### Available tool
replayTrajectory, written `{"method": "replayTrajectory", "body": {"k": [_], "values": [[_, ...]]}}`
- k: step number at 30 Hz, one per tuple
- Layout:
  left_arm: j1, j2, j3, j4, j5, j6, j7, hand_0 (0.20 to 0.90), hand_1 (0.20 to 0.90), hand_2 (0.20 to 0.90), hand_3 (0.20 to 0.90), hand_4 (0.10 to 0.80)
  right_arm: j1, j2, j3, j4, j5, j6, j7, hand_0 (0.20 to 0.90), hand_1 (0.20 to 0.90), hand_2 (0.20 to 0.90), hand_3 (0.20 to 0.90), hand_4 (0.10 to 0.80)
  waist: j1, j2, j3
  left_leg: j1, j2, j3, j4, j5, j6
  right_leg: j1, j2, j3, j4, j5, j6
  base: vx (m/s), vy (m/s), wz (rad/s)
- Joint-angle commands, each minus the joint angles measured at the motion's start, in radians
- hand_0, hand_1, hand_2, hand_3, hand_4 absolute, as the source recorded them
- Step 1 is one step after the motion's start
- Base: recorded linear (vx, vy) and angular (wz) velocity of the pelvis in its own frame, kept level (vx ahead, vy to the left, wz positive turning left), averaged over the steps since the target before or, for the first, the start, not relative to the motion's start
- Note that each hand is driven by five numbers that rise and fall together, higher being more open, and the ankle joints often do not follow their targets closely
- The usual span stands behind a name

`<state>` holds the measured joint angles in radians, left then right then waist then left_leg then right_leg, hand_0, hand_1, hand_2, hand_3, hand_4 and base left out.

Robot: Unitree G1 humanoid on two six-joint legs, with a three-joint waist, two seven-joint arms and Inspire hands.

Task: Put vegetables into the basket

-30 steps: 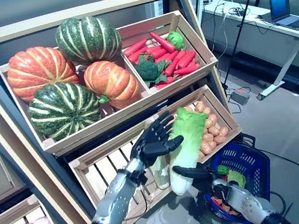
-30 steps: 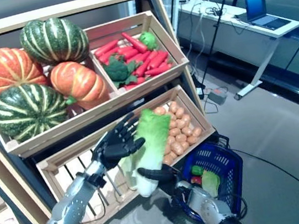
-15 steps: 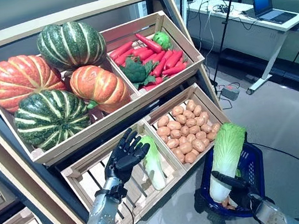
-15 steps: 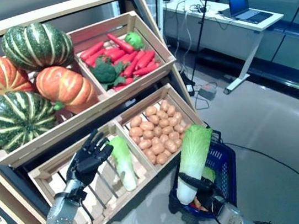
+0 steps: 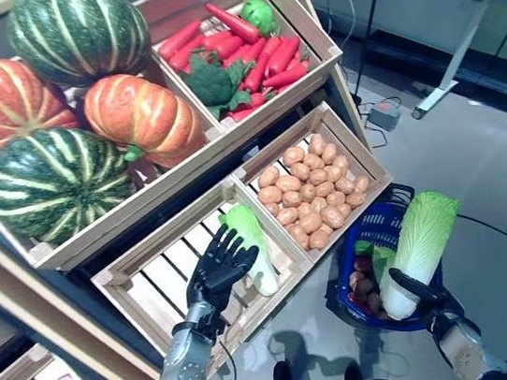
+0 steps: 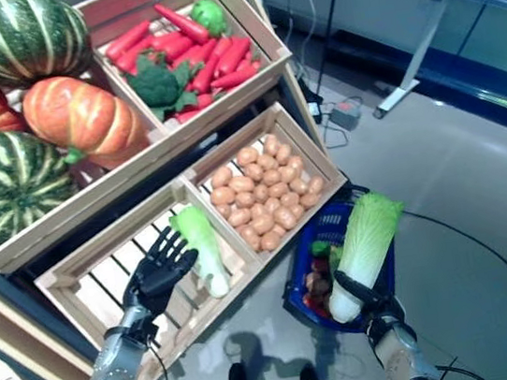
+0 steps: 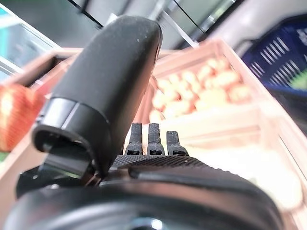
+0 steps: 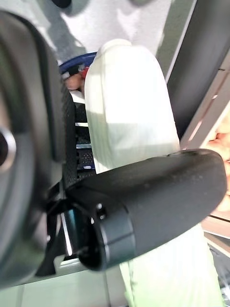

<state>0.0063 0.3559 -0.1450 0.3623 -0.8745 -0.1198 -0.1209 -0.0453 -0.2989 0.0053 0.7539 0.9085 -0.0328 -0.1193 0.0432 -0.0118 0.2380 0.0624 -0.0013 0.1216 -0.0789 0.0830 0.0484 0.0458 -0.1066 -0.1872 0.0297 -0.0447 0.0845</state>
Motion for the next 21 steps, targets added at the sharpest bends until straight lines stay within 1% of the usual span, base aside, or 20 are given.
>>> {"method": "replayTrajectory", "body": {"k": [1,3,4,6,9,11,13,16,17,18,20,21], "values": [[-0.131,0.003,0.042,-0.035,-0.046,-0.131,0.000,0.900,0.900,0.900,0.900,0.800,-0.173,-0.075,-0.063,0.028,-0.003,-0.119,-0.053,0.300,0.300,0.300,0.300,0.400,0.031,0.017,-0.019,-0.036,0.001,-0.047,0.116,-0.115,-0.016,0.012,-0.004,-0.013,0.012,0.034,-0.047,0.052,-0.208,-0.22],[-0.128,-0.006,0.053,-0.041,-0.060,-0.112,0.006,0.900,0.900,0.900,0.900,0.800,-0.203,-0.094,-0.072,0.049,-0.008,-0.108,-0.086,0.300,0.300,0.300,0.300,0.400,0.044,0.015,-0.024,-0.049,0.005,-0.052,0.129,-0.116,-0.025,0.029,0.000,-0.025,-0.018,0.037,-0.053,0.055,-0.218,0.02],[-0.126,-0.012,0.050,-0.047,-0.035,-0.106,0.016,0.900,0.900,0.900,0.900,0.800,-0.216,-0.108,-0.087,0.062,-0.014,-0.099,-0.110,0.300,0.300,0.300,0.300,0.400,0.051,0.012,-0.023,-0.060,0.011,-0.059,0.135,-0.111,-0.036,0.041,0.005,-0.032,-0.035,0.038,-0.061,0.046,-0.194,0.05],[-0.124,-0.015,0.040,-0.052,-0.026,-0.101,0.024,0.900,0.900,0.900,0.900,0.800,-0.230,-0.134,-0.098,0.086,-0.019,-0.086,-0.131,0.300,0.300,0.300,0.300,0.400,0.059,0.009,-0.024,-0.070,0.015,-0.074,0.137,-0.108,-0.049,0.061,0.010,-0.048,-0.055,0.035,-0.066,0.065,-0.207,0.08],[-0.123,-0.003,0.032,-0.065,-0.039,-0.095,0.024,0.900,0.900,0.900,0.900,0.800,-0.263,-0.183,-0.108,0.105,-0.028,-0.055,-0.156,0.300,0.300,0.300,0.300,0.400,0.064,0.015,-0.014,-0.093,0.016,-0.095,0.147,-0.105,-0.062,0.057,0.012,-0.069,-0.053,0.024,-0.072,0.019,-0.156,0.25],[-0.136,0.000,0.022,-0.064,-0.044,-0.105,0.033,0.900,0.900,0.900,0.900,0.800,-0.309,-0.210,-0.095,0.128,-0.047,-0.042,-0.157,0.300,0.300,0.300,0.300,0.400,0.063,0.021,0.006,-0.116,0.015,-0.108,0.155,-0.099,-0.069,0.042,0.010,-0.080,-0.036,0.015,-0.076,-0.060,-0.105,0.21],[-0.171,0.004,0.005,-0.053,-0.054,-0.129,0.040,0.900,0.900,0.900,0.900,0.800,-0.375,-0.238,-0.071,0.148,-0.065,-0.023,-0.170,0.300,0.300,0.300,0.300,0.400,0.060,0.032,0.035,-0.150,0.009,-0.118,0.177,-0.099,-0.074,0.011,0.007,-0.084,-0.005,0.000,-0.080,-0.134,-0.069,0.11],[-0.243,0.017,-0.024,-0.045,-0.046,-0.186,0.068,0.900,0.900,0.900,0.900,0.800,-0.482,-0.286,-0.034,0.191,-0.075,-0.004,-0.178,0.300,0.300,0.300,0.300,0.400,0.050,0.050,0.103,-0.243,0.002,-0.120,0.288,-0.120,-0.078,-0.083,-0.007,-0.092,0.110,-0.037,-0.090,-0.241,-0.036,0.08],[-0.274,0.024,-0.036,-0.043,-0.028,-0.214,0.084,0.900,0.900,0.900,0.900,0.800,-0.528,-0.306,-0.017,0.221,-0.085,0.002,-0.173,0.300,0.300,0.300,0.300,0.400,0.045,0.061,0.136,-0.306,0.005,-0.115,0.374,-0.145,-0.077,-0.151,-0.017,-0.092,0.203,-0.065,-0.099,-0.210,-0.004,0.05],[-0.285,0.026,-0.039,-0.043,-0.021,-0.223,0.095,0.900,0.900,0.900,0.900,0.800,-0.542,-0.313,-0.011,0.231,-0.086,0.006,-0.172,0.300,0.300,0.300,0.300,0.400,0.042,0.065,0.145,-0.332,0.007,-0.110,0.410,-0.157,-0.075,-0.181,-0.021,-0.090,0.245,-0.080,-0.103,-0.218,0.006,0.00],[-0.313,0.038,-0.047,-0.061,0.008,-0.238,0.133,0.900,0.900,0.900,0.900,0.800,-0.574,-0.327,0.002,0.262,-0.093,0.015,-0.159,0.300,0.300,0.300,0.300,0.400,0.034,0.074,0.184,-0.406,0.011,-0.095,0.520,-0.191,-0.059,-0.276,-0.037,-0.086,0.378,-0.119,-0.120,-0.143,0.010,-0.06],[-0.320,0.044,-0.049,-0.068,0.030,-0.242,0.151,0.900,0.900,0.900,0.900,0.800,-0.582,-0.330,0.006,0.268,-0.103,0.022,-0.158,0.300,0.300,0.300,0.300,0.400,0.034,0.075,0.192,-0.428,0.011,-0.091,0.554,-0.209,-0.055,-0.306,-0.041,-0.081,0.422,-0.136,-0.122,-0.085,0.015,-0.02]]}}
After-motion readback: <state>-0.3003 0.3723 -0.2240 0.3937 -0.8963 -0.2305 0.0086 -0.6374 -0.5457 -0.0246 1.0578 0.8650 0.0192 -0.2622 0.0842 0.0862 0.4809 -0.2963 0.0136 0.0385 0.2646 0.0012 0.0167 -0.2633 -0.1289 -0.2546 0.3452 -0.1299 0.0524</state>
